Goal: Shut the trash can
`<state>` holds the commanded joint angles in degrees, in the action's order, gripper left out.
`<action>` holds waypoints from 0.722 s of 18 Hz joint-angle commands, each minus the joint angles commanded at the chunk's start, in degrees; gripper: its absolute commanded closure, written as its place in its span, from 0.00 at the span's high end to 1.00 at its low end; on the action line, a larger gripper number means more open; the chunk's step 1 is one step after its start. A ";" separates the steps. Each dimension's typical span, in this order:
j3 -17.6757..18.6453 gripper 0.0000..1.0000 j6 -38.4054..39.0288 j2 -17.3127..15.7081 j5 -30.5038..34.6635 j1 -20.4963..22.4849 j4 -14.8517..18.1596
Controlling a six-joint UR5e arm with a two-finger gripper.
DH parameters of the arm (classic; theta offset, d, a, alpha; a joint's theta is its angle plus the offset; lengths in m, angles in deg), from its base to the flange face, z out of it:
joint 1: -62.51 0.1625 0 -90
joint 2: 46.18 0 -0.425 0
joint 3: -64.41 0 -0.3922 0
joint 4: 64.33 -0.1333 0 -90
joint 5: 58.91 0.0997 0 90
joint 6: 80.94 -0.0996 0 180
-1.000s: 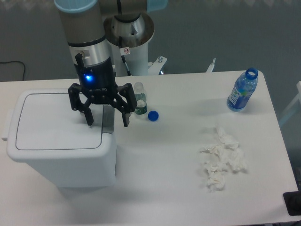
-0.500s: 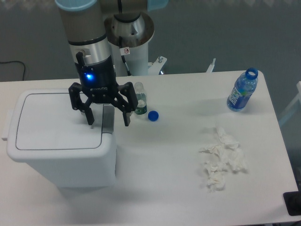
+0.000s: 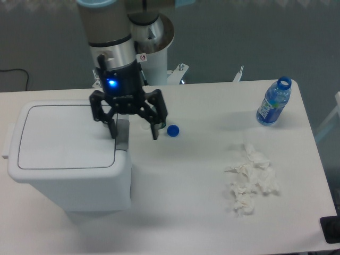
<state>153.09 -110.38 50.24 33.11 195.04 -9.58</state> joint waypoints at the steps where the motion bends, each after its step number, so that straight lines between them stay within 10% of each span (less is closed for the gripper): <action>1: -0.09 1.00 0.00 0.00 -0.09 0.97 0.00; 13: 0.44 1.00 -32.40 0.70 0.00 13.97 0.62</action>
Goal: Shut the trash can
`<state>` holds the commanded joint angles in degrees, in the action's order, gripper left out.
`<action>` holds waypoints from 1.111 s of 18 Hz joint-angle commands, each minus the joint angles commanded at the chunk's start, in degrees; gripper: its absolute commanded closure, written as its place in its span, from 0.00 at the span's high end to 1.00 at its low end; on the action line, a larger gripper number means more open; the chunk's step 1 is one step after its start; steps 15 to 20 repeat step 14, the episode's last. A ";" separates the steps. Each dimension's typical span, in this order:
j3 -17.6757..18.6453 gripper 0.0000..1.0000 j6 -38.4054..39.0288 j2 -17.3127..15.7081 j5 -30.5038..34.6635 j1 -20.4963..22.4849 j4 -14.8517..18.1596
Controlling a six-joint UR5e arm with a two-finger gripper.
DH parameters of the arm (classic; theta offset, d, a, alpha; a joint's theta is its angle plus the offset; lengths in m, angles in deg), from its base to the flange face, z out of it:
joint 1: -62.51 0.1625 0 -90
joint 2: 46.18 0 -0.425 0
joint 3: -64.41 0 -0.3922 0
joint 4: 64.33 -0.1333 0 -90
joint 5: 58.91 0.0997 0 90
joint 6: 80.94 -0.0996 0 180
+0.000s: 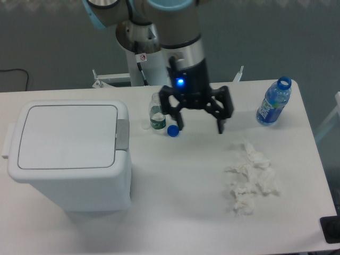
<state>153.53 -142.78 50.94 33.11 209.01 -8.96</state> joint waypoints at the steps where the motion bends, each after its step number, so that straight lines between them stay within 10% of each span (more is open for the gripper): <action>1: 0.00 1.00 -3.17 0.09 -0.09 1.40 0.00; 6: 0.79 1.00 -14.70 1.32 -4.56 8.00 0.09; 20: 1.23 1.00 -15.06 0.79 -6.86 11.96 0.53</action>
